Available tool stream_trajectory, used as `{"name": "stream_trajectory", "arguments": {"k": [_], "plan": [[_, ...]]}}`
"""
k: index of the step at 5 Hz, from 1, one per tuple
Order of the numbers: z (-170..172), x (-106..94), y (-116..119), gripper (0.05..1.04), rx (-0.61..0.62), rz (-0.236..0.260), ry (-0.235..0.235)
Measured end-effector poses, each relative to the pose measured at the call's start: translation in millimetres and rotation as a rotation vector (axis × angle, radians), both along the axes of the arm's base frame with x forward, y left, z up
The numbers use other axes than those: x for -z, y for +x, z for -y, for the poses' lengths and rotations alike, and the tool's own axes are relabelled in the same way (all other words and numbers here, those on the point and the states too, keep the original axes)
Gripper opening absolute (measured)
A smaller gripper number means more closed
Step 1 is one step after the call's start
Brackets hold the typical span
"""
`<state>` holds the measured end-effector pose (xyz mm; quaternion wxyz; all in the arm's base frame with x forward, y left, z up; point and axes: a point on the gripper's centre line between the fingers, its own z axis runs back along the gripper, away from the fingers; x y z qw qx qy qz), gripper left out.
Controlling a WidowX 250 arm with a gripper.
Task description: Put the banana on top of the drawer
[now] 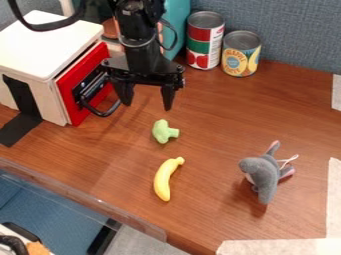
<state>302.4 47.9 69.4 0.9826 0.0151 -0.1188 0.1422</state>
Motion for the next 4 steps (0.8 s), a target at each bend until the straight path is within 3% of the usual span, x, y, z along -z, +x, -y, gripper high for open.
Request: {"name": "stream_trajectory", "arguments": {"k": [2,4], "plan": [[13,22.8,-16,1.000,0.006,-0.063,-0.020],[39,46.7,-58,1.000,0.057,-0.107,-0.053]]}}
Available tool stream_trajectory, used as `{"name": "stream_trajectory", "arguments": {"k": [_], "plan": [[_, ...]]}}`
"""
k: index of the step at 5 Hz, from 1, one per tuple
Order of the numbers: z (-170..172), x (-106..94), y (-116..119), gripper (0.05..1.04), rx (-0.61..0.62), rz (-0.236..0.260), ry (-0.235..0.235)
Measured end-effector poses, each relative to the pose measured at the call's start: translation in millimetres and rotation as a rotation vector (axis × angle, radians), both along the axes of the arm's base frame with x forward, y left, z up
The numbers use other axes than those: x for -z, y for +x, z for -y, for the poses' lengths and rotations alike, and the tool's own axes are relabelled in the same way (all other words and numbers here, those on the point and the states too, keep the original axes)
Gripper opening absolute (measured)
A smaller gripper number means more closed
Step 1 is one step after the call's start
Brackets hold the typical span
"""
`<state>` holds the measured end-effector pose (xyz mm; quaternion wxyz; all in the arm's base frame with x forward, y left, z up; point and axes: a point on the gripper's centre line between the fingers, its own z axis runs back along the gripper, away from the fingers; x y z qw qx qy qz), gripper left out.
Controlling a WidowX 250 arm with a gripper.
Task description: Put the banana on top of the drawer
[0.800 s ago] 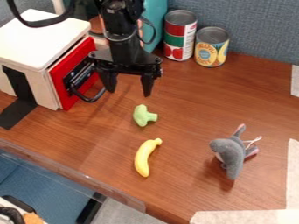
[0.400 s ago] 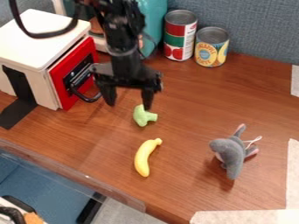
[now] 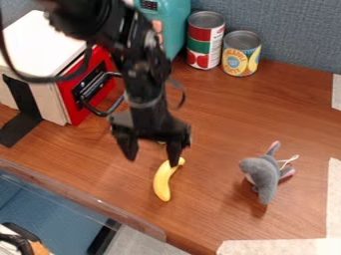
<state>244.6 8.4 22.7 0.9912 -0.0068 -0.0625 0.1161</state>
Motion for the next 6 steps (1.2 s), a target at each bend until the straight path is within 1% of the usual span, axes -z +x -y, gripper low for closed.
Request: {"name": "stream_trajectory", "arguments": {"k": [1,2,3,4,5,6], "plan": [[12,16.9,-7,1.000,0.040,-0.034,0.029],[16,37.1,-9,0.984,0.048,-0.074,0.061],[13,36.8,0,0.883,0.024,-0.049,0.076],[8,35.7,-2,0.580,0.000,-0.051,0.073],[-3,12.5,1,0.351,-0.019,-0.010,0.041],[-25,-22.9,10,0.350,-0.019,0.046,0.021]]}}
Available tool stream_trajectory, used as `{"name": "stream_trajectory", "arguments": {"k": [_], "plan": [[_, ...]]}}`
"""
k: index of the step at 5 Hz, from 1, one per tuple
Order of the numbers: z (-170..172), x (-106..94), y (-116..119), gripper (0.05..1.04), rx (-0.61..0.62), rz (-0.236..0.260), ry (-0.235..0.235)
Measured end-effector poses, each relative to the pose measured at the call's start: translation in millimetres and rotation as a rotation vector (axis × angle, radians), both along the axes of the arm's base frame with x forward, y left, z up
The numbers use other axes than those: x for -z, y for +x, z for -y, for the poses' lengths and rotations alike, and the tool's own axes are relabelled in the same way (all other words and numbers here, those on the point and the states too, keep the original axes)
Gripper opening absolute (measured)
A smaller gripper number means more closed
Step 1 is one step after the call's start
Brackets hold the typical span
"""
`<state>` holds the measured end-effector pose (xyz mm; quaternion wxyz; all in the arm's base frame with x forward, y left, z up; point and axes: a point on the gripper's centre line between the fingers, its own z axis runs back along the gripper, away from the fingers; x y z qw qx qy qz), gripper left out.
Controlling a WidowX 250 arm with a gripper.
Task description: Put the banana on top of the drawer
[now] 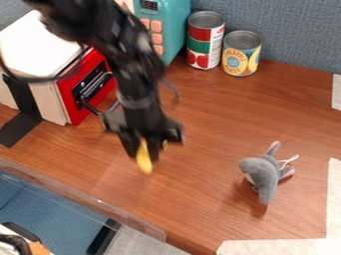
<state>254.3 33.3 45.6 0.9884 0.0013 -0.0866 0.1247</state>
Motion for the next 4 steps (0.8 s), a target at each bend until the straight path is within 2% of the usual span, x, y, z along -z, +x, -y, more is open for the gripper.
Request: {"name": "stream_trajectory", "arguments": {"k": [2,3,4], "plan": [[-74,-69.9,34,0.350,-0.041,0.153,0.053],[-114,-79.6,45,0.350,-0.109,0.158,0.078],[-158,-79.3,49,0.350,-0.195,0.136,0.116]]}}
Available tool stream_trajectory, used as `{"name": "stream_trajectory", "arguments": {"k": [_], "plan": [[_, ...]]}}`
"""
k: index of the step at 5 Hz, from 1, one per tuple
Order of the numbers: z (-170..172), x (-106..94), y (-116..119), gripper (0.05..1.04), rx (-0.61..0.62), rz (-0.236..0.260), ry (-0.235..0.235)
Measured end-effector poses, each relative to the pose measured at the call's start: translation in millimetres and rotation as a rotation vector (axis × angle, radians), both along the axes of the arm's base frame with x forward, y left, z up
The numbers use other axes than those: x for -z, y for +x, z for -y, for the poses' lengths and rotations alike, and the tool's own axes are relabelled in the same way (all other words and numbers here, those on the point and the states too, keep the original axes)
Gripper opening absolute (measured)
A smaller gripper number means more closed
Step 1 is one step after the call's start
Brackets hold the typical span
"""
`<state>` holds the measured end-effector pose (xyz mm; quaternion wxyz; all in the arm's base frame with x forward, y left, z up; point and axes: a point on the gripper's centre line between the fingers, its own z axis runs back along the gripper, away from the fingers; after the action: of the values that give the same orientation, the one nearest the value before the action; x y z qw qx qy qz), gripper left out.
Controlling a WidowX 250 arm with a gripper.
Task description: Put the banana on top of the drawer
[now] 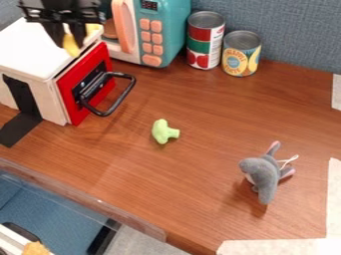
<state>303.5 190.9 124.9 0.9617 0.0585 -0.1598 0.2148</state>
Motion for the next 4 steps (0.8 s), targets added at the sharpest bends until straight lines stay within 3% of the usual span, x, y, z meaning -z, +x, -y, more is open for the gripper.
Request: {"name": "stream_trajectory", "arguments": {"k": [2,3,4], "plan": [[-53,14.0,-2,0.350,-0.120,-0.107,0.008],[-56,16.4,-2,0.418,-0.133,-0.147,-0.008],[-55,4.7,0,0.728,-0.140,-0.155,-0.020]]}}
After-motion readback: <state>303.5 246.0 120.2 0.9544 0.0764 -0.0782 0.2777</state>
